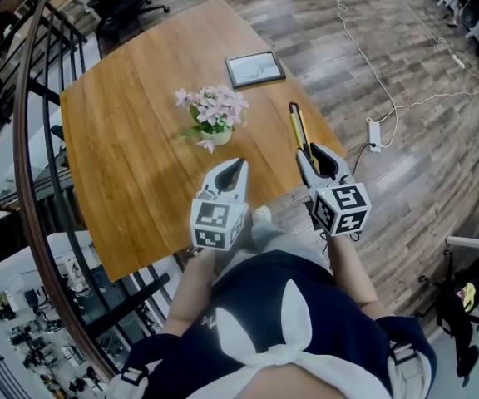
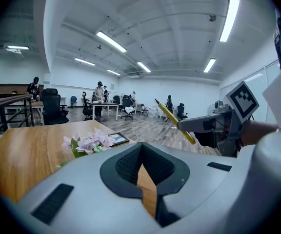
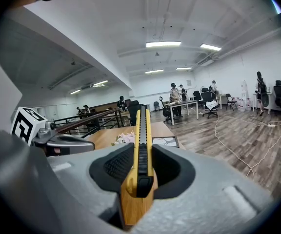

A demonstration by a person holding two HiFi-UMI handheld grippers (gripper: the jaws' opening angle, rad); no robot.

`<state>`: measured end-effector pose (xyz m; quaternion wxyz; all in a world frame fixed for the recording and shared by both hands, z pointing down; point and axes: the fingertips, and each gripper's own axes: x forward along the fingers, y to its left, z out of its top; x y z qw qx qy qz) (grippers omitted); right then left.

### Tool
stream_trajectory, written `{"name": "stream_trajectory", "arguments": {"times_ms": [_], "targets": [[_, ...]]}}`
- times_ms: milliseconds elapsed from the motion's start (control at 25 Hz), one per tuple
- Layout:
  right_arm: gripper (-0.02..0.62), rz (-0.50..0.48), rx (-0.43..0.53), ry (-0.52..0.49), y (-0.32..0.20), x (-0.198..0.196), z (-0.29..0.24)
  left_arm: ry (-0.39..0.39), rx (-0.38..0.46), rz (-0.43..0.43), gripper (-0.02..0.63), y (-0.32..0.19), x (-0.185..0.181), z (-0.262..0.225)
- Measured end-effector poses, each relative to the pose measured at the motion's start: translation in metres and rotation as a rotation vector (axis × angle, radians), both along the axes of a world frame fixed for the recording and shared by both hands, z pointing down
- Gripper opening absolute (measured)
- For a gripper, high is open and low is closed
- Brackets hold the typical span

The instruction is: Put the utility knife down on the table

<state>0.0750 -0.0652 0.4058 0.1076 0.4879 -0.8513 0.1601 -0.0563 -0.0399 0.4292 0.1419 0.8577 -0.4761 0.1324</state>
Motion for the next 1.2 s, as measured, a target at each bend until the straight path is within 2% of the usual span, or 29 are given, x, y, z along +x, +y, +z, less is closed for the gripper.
{"name": "stream_trajectory", "arguments": {"times_ms": [1200], "targets": [[0.117,-0.049,-0.13,0.026,-0.056,-0.019,0.066,-0.011,-0.111,0.0,0.017,-0.056,-0.007,0.052]]}}
